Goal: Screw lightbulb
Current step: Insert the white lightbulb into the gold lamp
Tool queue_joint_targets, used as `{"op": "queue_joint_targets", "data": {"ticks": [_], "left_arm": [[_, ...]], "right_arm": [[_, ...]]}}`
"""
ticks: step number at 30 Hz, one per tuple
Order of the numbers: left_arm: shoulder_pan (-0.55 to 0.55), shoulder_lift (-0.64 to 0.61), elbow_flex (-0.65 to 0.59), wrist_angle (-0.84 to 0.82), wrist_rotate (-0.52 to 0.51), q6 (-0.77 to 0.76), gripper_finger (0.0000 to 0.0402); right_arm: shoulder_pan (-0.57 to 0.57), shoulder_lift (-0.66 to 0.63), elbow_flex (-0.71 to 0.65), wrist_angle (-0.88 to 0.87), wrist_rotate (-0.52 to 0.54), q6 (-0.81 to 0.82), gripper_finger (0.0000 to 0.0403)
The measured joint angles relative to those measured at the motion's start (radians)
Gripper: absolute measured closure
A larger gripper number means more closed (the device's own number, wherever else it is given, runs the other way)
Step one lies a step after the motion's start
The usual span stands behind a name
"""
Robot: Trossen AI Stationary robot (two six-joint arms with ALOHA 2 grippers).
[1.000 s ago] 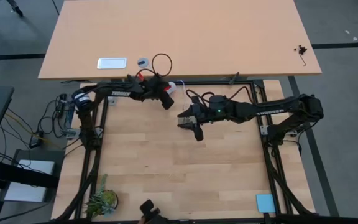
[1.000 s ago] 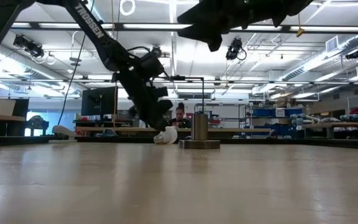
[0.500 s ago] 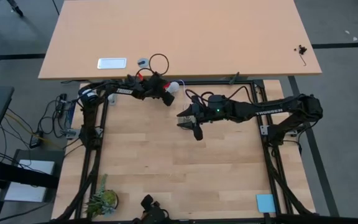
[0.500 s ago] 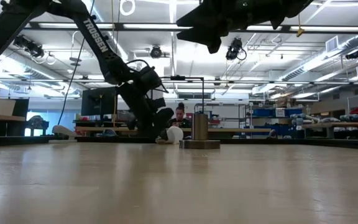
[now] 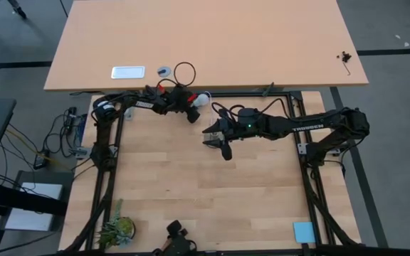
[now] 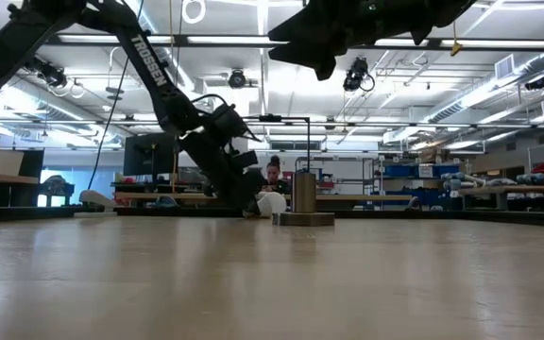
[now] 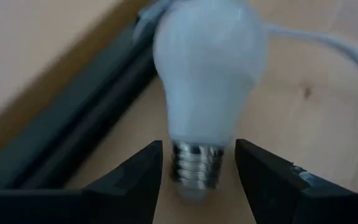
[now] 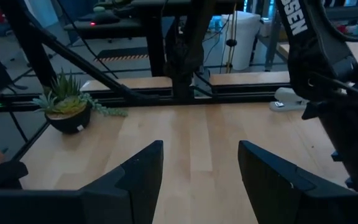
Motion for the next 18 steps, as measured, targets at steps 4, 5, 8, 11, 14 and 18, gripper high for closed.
{"op": "queue_joint_targets", "data": {"ticks": [4,5,8,11,14,18], "left_arm": [[0.000,-0.004,0.001,0.007,0.022,0.017,0.0199],[0.000,-0.004,0.001,0.004,0.023,0.017,0.0205],[0.000,-0.004,0.001,0.012,0.037,0.018,0.0234],[-0.001,-0.004,0.001,0.008,0.046,0.022,0.0275],[-0.002,-0.007,0.002,-0.003,0.053,0.024,0.0316],[-0.002,-0.016,0.002,-0.016,0.054,0.017,0.0320]], "right_arm": [[0.000,0.000,0.000,0.000,0.000,-0.008,0.0188],[0.000,0.000,0.000,0.000,0.000,-0.010,0.0188],[0.000,0.000,0.000,0.000,0.000,-0.011,0.0188],[0.000,0.000,0.000,-0.001,0.000,-0.011,0.0188],[0.000,0.000,0.000,-0.001,0.000,-0.010,0.0188],[-0.006,0.000,0.000,-0.001,0.000,-0.009,0.0188]]}}
